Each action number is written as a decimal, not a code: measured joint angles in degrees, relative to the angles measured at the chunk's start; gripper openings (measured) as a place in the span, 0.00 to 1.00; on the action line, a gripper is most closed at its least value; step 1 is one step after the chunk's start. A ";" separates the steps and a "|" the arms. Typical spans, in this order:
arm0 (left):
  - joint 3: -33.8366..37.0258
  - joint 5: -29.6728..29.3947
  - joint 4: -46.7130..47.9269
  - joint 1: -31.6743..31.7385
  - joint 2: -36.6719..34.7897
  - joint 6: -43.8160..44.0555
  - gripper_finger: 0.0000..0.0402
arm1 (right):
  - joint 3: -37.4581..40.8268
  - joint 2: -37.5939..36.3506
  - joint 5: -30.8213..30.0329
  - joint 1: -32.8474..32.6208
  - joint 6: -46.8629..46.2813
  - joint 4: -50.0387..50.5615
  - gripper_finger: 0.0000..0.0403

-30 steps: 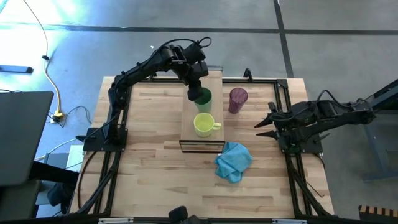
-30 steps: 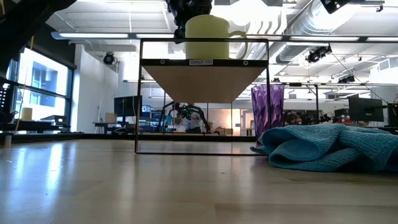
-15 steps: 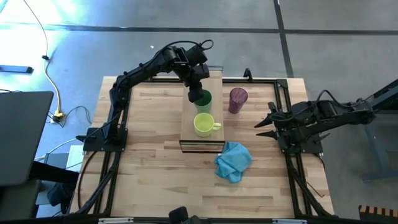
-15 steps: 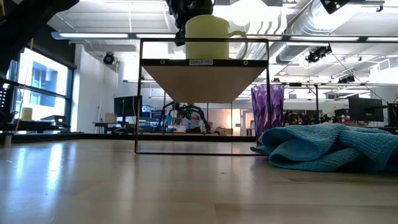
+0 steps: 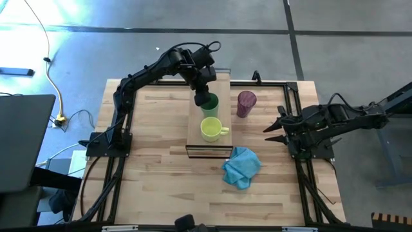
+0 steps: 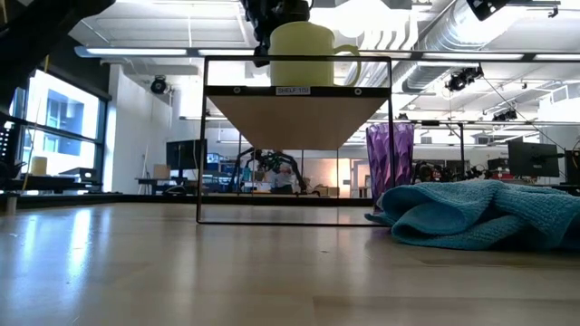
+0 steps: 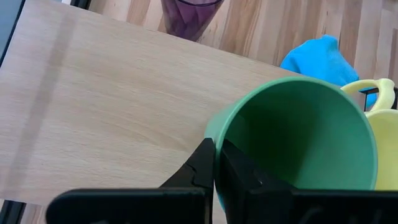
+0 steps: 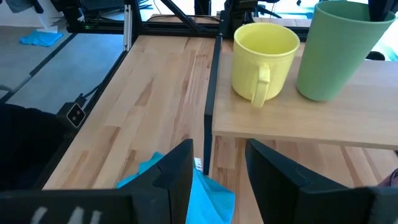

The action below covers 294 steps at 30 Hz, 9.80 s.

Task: Stack small to large cups/mugs on shelf
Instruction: Put the green cup on the shelf, then put the violet cup on the shelf

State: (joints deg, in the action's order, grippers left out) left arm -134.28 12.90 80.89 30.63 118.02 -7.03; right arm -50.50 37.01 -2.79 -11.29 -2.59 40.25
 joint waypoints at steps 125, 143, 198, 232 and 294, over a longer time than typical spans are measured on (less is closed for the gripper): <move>-0.72 -6.95 3.82 2.12 -7.45 0.23 0.51 | 0.00 0.04 0.01 0.00 0.90 1.31 0.35; 0.91 -2.82 6.78 -4.78 -21.19 1.33 0.48 | 0.02 0.02 -35.32 0.04 -1.22 -3.91 0.35; 78.56 2.61 -45.66 -18.67 -61.29 9.05 0.46 | -15.88 27.44 28.17 63.11 23.84 8.36 0.35; 82.34 2.04 -49.11 -18.66 -61.29 8.18 0.46 | -34.29 56.08 22.93 59.44 45.03 22.82 0.35; 82.31 2.09 -49.10 -18.68 -61.28 9.89 0.46 | -33.97 58.21 19.51 58.62 40.54 20.05 0.26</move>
State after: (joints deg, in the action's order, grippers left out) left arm -51.96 14.98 31.78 11.94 56.74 2.87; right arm -84.47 95.22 16.72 47.33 37.95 60.30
